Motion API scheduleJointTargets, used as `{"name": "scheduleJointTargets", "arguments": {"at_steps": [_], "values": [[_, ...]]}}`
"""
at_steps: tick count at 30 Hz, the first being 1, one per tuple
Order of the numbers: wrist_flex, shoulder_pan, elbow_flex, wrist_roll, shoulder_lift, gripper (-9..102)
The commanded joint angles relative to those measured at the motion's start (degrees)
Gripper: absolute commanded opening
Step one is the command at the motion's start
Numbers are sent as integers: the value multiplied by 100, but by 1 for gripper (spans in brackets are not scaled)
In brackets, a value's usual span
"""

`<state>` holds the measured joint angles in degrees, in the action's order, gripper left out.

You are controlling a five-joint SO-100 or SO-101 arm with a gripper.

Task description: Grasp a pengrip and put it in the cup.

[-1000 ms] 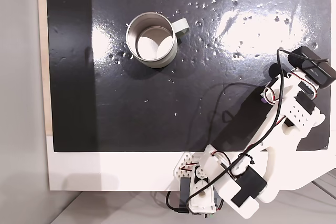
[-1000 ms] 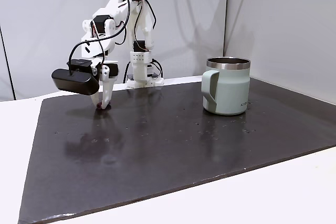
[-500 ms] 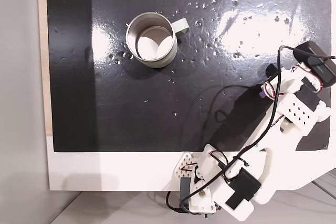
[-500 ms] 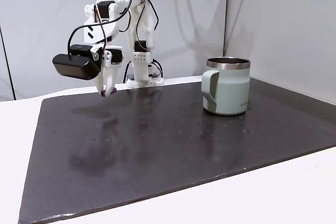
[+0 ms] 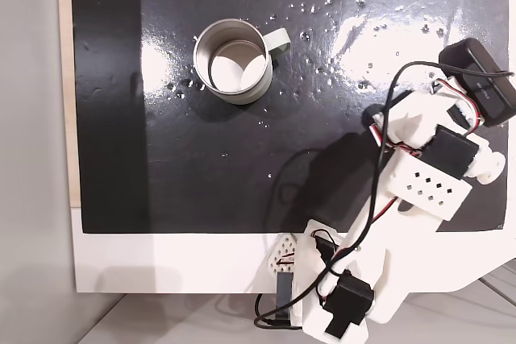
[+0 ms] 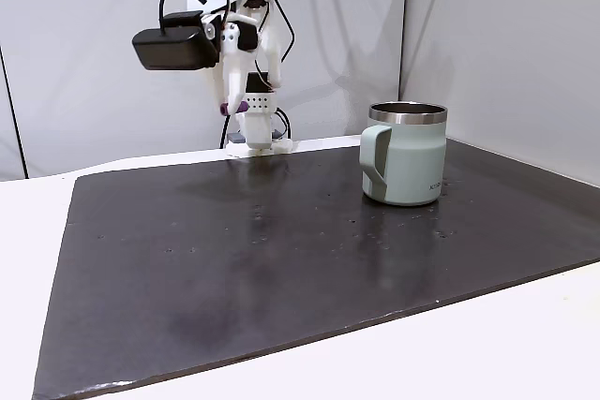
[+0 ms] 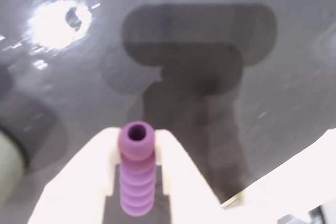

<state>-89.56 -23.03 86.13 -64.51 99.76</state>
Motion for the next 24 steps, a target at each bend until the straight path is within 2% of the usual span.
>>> {"name": "scheduleJointTargets", "arguments": {"at_steps": [1,9,17,24], "values": [[-422,439,-914,580,255,0],[-1406,1397,-2707,1863,-387,0],[-1468,2030,-3384,2988,-527,0],[-1494,2136,-4843,4263,-1292,0]]}}
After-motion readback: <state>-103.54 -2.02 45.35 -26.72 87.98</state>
